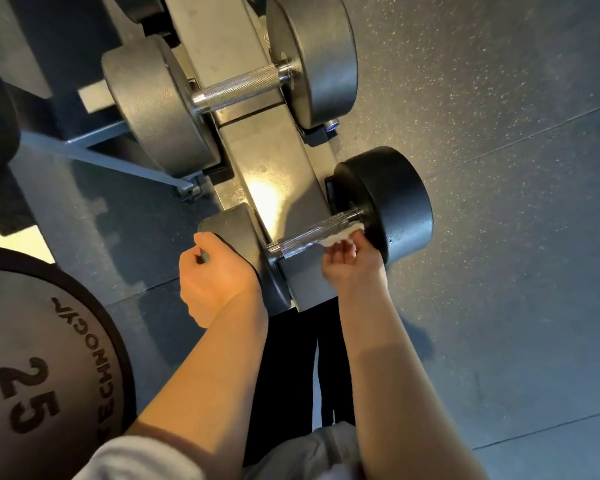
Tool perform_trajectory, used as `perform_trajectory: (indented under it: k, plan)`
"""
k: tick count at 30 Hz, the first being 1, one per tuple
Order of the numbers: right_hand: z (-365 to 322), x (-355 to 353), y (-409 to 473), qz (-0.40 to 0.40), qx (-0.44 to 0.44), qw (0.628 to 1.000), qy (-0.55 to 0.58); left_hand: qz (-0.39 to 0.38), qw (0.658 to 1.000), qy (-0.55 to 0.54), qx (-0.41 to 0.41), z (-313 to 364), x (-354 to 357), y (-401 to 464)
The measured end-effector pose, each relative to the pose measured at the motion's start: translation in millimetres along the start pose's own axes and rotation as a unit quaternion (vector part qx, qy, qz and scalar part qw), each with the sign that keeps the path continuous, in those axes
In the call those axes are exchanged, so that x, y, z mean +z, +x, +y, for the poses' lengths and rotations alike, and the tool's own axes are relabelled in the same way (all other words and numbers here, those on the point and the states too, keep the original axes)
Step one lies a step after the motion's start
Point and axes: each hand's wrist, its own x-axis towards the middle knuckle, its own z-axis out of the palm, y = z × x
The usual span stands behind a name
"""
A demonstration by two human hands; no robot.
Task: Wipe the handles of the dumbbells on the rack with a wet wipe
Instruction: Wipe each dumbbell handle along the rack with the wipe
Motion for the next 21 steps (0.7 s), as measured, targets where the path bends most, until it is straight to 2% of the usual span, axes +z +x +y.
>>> perform_trajectory:
  k: [3, 7, 14, 18, 20, 21]
  plan:
    - [3, 6, 8, -0.011, 0.01, 1.0, 0.025, 0.0, 1.0, 0.002, 0.003, -1, 0, 3]
    - [3, 11, 18, -0.056, 0.017, 0.998, -0.016, -0.011, 1.0, 0.003, -0.005, -3, 2, 5]
    - [18, -11, 4, -0.042, -0.071, 0.996, -0.023, -0.036, 0.999, 0.004, -0.001, -1, -1, 5]
    - [54, -9, 4, -0.038, -0.065, 0.984, -0.161, -0.021, 1.0, -0.005, 0.01, -5, 2, 8]
    - [59, -11, -3, -0.039, -0.043, 0.958, -0.282, -0.02, 1.0, 0.002, 0.011, -7, 1, 10]
    - [57, -12, -6, -0.048, -0.044, 0.93, -0.361, -0.021, 1.0, 0.001, 0.013, -6, 2, 11]
